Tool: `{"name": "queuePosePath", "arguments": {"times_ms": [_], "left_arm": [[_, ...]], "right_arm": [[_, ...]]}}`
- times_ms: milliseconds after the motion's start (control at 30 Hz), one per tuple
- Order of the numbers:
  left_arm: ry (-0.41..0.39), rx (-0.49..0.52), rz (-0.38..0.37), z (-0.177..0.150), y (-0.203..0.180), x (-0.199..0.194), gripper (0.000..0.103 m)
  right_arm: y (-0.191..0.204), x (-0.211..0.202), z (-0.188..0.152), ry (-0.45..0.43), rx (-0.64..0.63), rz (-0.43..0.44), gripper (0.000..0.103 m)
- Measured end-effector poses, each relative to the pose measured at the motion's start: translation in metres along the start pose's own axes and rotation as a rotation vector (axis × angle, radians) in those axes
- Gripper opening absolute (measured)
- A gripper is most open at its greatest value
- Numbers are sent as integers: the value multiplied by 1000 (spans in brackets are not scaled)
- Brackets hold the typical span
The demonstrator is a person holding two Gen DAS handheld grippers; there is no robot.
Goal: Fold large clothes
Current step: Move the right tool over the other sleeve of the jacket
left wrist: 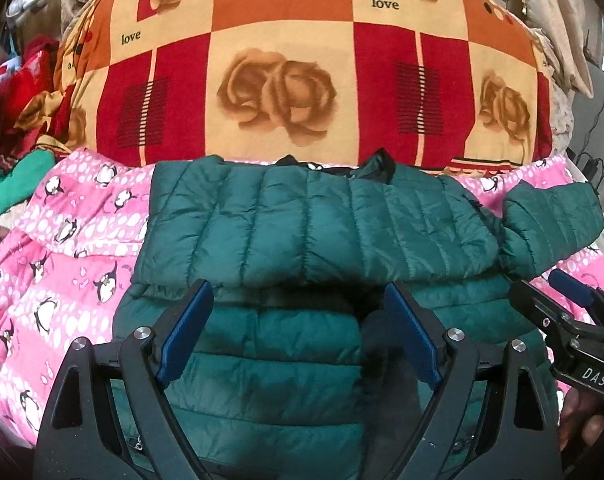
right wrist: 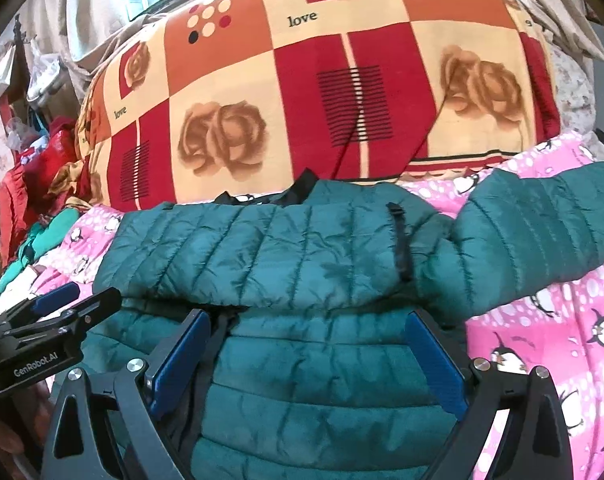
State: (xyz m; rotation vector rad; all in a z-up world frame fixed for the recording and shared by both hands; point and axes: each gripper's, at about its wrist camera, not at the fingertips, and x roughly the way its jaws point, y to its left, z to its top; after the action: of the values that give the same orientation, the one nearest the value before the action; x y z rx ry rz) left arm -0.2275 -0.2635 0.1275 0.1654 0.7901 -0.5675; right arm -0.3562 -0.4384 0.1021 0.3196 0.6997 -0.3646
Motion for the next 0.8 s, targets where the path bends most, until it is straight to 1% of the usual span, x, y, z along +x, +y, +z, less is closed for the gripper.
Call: {"name": "queuePosePath", "arguments": {"times_ms": [167,400,633,800], "left_arm": [[-17,21,3,4,-12,-4,87],[-18,30,-7,8,-24,-2,87],[-4,33,-32,11,-38,6,87],[10,35,-34,11,-42,13,87]], "right_arm": [[-11,-7,-1,-6,-3,-27,97],[-24,-14,-2,-19,7,-51,97],[-32,-14,-1,-17,15,-76,97],[-38,-10,0,-9,20,-85,97]]}}
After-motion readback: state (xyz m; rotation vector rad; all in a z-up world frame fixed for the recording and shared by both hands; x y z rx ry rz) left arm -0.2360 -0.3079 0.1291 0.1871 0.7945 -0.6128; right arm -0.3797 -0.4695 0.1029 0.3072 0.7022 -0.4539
